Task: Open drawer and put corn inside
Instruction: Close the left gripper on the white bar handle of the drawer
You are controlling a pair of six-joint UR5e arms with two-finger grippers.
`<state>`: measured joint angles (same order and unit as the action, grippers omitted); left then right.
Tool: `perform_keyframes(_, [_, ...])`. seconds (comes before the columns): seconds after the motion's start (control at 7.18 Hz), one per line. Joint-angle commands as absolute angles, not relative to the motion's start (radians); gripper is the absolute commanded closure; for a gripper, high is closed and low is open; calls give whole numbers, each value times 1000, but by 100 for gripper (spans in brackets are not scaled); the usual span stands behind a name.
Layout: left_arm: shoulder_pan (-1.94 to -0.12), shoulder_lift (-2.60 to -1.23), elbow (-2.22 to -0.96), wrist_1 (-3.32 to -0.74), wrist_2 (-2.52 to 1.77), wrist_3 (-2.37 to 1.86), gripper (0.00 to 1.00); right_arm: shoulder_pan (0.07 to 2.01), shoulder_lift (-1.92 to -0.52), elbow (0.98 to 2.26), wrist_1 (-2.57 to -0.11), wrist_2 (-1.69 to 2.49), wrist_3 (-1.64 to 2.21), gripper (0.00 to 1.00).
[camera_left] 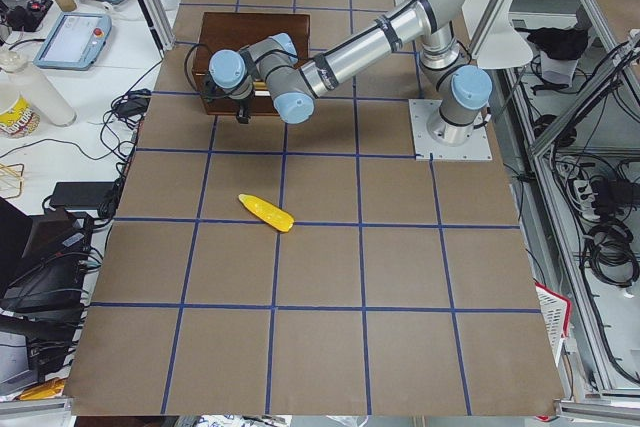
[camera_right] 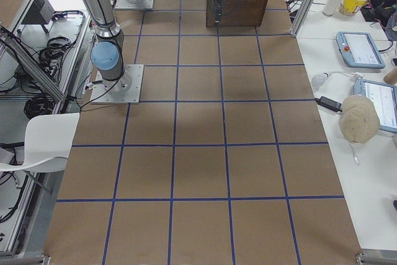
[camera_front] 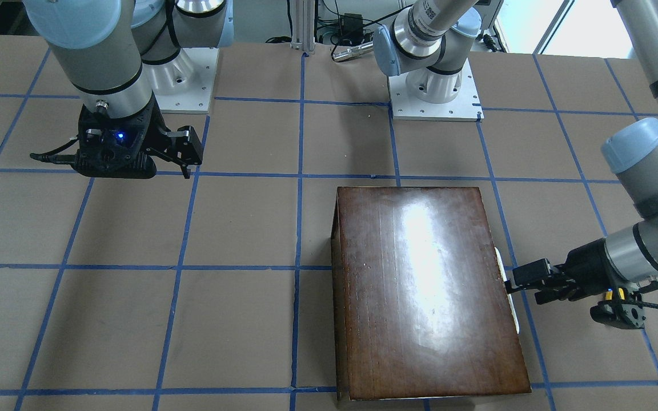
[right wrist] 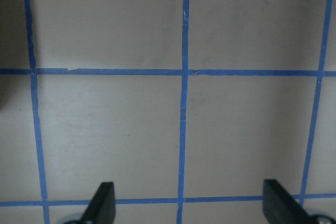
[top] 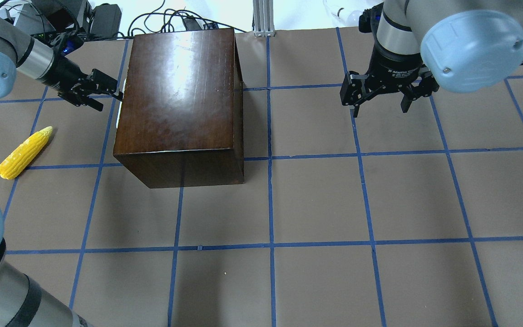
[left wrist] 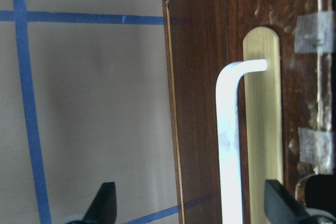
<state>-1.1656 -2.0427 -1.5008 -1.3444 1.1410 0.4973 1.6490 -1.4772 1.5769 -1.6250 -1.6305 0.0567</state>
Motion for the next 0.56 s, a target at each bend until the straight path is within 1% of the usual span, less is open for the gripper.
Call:
perform_keyframes(0.0, [-1170,-2060,-1500,-1344,1134,499,1,1649,-1477,1577,-1624,-1631,57,0])
perform_keyframes(0.42, [-1169,-2063,-1515,-1345,1124,500,1,1649,-1477,1577,-1626,-1631,57,0])
